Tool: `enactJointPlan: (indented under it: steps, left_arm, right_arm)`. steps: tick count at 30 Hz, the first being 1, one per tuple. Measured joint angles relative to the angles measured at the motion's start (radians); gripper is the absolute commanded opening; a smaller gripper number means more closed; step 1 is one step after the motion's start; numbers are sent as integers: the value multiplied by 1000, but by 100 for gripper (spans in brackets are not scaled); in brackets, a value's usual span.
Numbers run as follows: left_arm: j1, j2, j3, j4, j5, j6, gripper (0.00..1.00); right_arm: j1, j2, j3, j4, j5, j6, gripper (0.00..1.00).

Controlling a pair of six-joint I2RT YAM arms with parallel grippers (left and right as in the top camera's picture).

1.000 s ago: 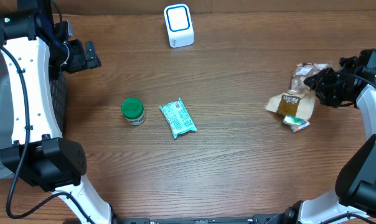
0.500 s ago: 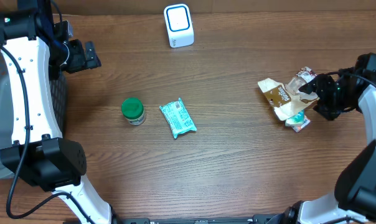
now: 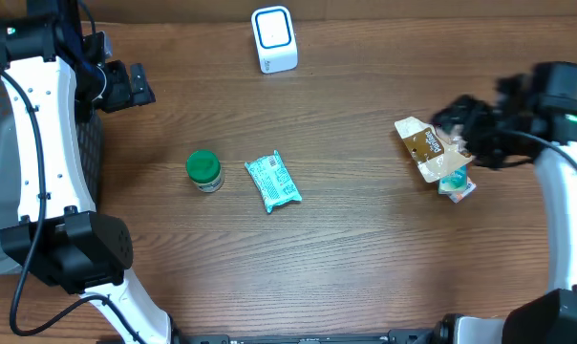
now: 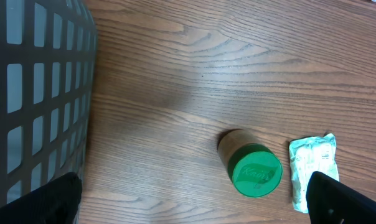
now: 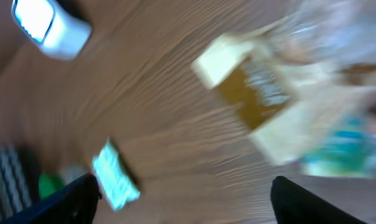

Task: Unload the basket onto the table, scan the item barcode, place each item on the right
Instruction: 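Reach the right gripper to the flat green packet and grasp it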

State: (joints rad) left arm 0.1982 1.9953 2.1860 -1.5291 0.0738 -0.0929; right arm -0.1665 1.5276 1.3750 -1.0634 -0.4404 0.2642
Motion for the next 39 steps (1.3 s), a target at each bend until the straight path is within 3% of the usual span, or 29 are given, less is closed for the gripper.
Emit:
enactJointPlan:
  steps: [9,12,17,21,24,28,34,39]
  left_arm:
    - [0,0,0,0,0,0,99]
    - [0,0,0,0,0,0,100]
    - [0,0,0,0,0,0,100]
    - [0,0,0,0,0,0,100]
    - [0,0,0,0,0,0,100]
    - [0,0,0,0,0,0,100]
    - [0,0,0,0,0,0,100]
    - [0,0,0,0,0,0,99]
  right_arm:
    - [392,114,-21,187,-53,21,20]
    - [517,190,-24,262,-60,74,11]
    - [665,314,-25,366,-65,177,11]
    - [756,377,-29,418,-67,225,29]
    - [824,402,-29,451,-63,276,30]
    - [867,425,-29,475,-31,323,31]
    - [911,459,-29,487,8,351,49]
    - [913,471,-29,424,65,362,53]
